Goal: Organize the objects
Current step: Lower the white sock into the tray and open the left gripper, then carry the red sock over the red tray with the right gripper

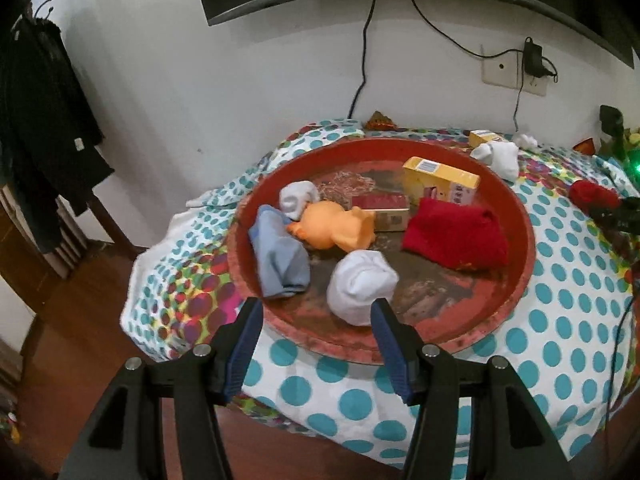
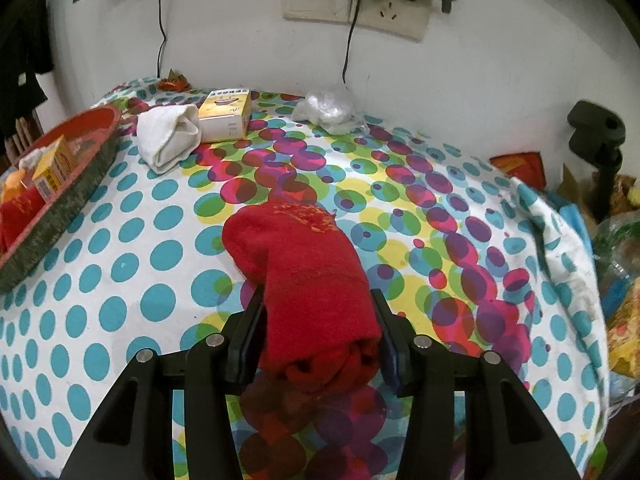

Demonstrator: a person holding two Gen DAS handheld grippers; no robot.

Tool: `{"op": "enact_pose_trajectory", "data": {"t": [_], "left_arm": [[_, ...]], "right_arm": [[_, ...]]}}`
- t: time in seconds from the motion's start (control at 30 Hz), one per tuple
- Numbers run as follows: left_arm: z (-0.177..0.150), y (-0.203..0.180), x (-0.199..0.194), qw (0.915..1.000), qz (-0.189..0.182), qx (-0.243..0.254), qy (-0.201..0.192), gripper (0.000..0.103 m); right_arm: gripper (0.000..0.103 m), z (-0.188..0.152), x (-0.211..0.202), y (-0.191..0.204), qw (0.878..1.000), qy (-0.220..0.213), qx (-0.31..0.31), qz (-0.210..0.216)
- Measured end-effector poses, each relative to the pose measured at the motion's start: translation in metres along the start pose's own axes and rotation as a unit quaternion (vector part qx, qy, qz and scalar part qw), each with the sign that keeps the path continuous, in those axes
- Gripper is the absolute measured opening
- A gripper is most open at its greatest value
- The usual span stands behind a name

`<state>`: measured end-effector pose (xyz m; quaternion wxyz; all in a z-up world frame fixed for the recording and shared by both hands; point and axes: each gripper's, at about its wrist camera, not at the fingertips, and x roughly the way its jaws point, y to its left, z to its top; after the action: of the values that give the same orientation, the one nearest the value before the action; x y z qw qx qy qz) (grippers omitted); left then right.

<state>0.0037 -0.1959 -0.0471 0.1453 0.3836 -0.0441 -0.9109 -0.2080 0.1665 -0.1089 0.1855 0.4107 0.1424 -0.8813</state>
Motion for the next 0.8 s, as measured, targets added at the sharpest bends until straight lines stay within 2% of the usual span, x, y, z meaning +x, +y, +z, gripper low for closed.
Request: {"op": "enact_pose_trajectory", "data": {"t": [0.17, 0.23, 0.43, 0.63, 0.8], "left_arm": [[-0.001, 0.013, 0.003, 0.9994, -0.012, -0.027, 0.016, 0.057], [-0.002, 0.015, 0.006, 0.9992, -0.011, -0.029, 0.023, 0.057], [-0.004, 0.015, 0.009, 0.9992, -0.006, -0.028, 0.028, 0.057], [-0.006, 0.013, 0.012, 0.9987, -0.016, -0.029, 0.038, 0.057], [-0.006, 0.010, 0.010, 0.9992, -0.013, -0.021, 0.032, 0.057]], "right_arm": [[0.040, 0.002, -0.001, 0.002, 1.000, 0.010, 0.013, -0.016], [0.034, 0.002, -0.002, 0.008, 1.000, 0.013, 0.005, -0.027], [0.030, 0.001, -0.006, 0.011, 0.998, 0.020, 0.026, -0.046], [0.028, -0.006, -0.011, 0.008, 0.997, 0.026, 0.062, -0.042], [0.028, -0.008, -0.026, 0.022, 0.997, 0.022, 0.068, -0.017]]}}
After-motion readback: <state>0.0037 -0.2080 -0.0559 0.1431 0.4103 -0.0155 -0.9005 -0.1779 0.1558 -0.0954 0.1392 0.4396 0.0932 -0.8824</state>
